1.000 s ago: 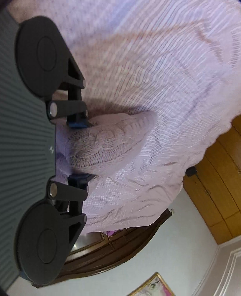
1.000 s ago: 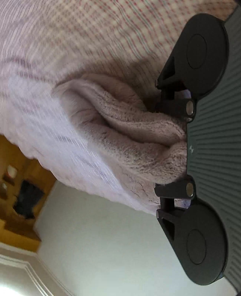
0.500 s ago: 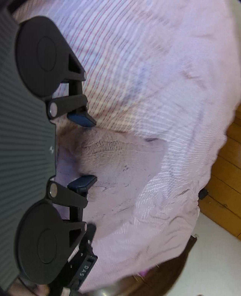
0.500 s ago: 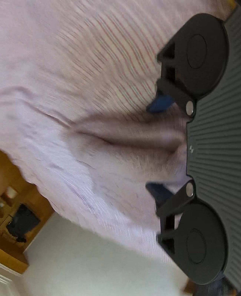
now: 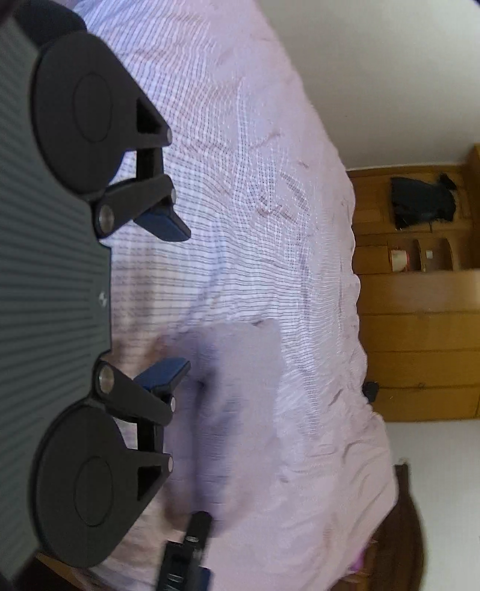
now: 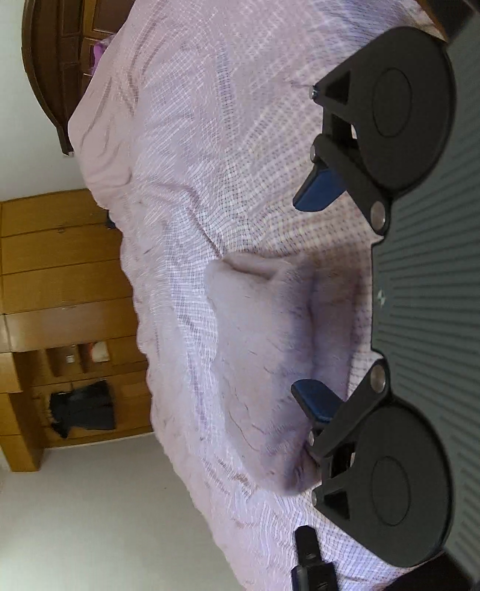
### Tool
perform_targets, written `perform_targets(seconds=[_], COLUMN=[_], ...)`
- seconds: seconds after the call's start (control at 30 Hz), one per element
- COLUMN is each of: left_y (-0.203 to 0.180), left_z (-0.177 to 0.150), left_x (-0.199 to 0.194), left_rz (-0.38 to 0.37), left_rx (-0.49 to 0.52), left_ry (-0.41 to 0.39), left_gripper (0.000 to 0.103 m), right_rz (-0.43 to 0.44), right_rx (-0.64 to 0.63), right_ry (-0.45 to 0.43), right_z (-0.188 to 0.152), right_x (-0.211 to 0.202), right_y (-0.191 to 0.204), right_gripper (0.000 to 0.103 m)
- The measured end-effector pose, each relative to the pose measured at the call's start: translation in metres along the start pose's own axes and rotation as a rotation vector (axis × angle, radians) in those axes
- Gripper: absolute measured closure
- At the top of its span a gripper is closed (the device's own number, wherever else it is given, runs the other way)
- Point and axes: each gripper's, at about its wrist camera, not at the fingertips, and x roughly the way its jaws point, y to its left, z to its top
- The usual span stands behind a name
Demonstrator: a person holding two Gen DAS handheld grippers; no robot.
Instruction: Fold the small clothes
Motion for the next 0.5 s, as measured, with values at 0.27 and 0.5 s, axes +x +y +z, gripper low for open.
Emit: perform_targets(seconds=[0.27,0.5], left_y=[0.012,0.030], left_z=[-0.016,-0.021], left_x=[0.027,0.045], left_rz=[-0.088,-0.089], left_rx=[-0.049,-0.131], left_ry=[0.013,0.063], left_gripper=[0.027,0.025], right_rz=[-0.045,-0.088], right_rx=[0.029,-0.027], right_ry=[0.012,0.031], right_z=[-0.020,-0.033], right_x=[0.001,0.013], right_y=[-0.004,0.002], right_gripper=[0.000,0.000])
